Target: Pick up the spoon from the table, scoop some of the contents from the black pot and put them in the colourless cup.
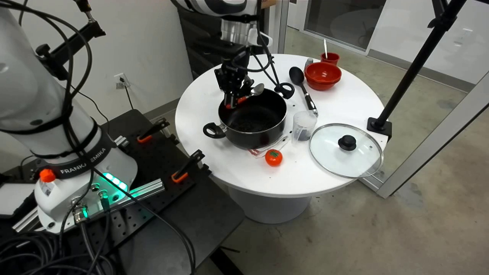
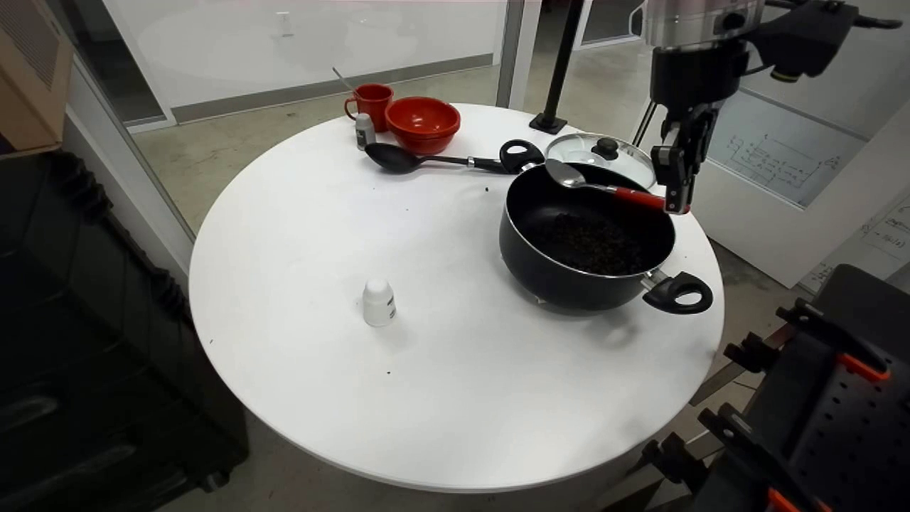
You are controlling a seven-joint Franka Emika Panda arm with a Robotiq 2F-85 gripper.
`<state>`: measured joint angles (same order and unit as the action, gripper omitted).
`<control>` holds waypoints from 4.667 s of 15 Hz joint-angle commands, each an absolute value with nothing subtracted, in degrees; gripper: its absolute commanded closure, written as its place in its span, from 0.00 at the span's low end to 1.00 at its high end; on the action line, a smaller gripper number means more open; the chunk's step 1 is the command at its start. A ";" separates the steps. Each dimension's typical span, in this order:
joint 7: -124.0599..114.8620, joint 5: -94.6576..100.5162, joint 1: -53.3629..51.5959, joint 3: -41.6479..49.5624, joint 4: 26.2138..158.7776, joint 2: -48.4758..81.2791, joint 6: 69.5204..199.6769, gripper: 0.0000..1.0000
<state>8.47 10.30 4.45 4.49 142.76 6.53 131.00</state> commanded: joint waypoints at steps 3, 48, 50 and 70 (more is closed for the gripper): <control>10.43 9.45 6.01 5.29 139.18 12.59 129.03 0.95; 19.34 0.63 9.00 0.87 111.94 33.50 81.68 0.95; 20.71 -0.93 10.12 0.79 110.40 35.11 79.80 0.95; 24.38 -12.91 21.33 3.13 93.66 48.25 57.68 0.95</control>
